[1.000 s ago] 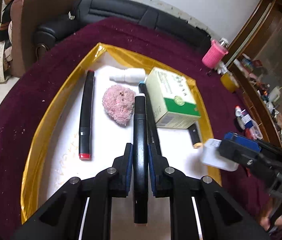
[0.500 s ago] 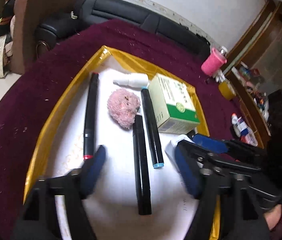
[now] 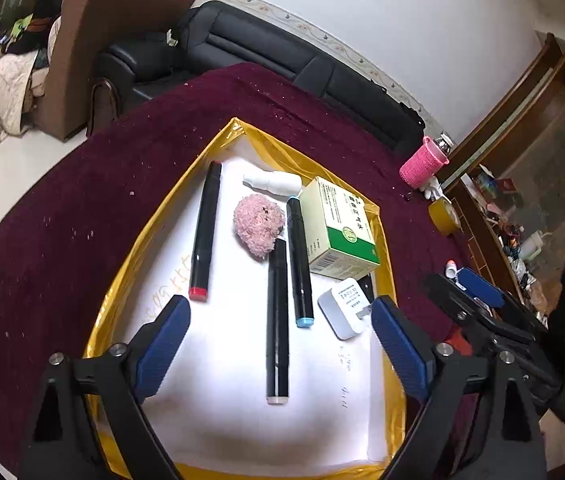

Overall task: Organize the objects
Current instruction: 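Move the left gripper back over the pile beside the red packet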

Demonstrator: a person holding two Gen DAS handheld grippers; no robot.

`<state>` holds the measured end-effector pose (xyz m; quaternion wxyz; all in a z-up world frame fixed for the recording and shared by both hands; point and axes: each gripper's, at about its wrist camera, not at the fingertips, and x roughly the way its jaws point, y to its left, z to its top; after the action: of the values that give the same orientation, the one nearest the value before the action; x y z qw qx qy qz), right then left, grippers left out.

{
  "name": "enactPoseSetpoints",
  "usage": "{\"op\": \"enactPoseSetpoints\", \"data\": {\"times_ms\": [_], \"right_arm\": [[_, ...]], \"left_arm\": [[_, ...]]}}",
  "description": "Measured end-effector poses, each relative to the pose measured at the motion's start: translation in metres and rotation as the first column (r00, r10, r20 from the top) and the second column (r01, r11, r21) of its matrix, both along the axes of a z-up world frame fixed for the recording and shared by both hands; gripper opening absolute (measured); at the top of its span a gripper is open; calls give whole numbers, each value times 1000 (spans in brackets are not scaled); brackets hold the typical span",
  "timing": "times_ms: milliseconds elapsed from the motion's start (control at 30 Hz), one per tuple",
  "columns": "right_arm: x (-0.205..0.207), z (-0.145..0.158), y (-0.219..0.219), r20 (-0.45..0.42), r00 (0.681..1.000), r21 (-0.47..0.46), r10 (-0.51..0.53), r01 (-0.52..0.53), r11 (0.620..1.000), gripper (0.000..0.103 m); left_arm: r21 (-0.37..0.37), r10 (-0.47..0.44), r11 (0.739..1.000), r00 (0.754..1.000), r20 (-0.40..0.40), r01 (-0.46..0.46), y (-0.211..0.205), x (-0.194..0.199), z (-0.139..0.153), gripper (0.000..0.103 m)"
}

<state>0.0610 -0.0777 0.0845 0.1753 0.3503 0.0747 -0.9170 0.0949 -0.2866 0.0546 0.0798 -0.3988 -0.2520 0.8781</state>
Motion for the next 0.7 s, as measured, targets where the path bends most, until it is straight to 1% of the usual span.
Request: {"op": "enactPoseSetpoints", "data": {"times_ms": [100, 167, 300, 467, 700], "right_arm": [[6, 5, 10, -38, 999, 19, -23, 24, 1000, 99], [10, 5, 17, -56, 998, 32, -39, 41, 999, 101], [14, 1, 31, -74, 995, 60, -68, 73, 996, 102], [19, -2, 51, -81, 990, 75, -112, 118, 990, 102], [23, -5, 90, -76, 984, 37, -161, 164, 986, 103]], "left_arm": [[34, 3, 999, 1000, -3, -3, 2, 6, 2, 94], [44, 3, 999, 1000, -3, -3, 4, 9, 3, 94], [53, -24, 998, 1000, -16, 25, 14, 16, 9, 94], [27, -54, 998, 998, -22, 55, 33, 18, 15, 95], [-34, -99, 995, 995, -15, 99, 72, 18, 20, 95]]}}
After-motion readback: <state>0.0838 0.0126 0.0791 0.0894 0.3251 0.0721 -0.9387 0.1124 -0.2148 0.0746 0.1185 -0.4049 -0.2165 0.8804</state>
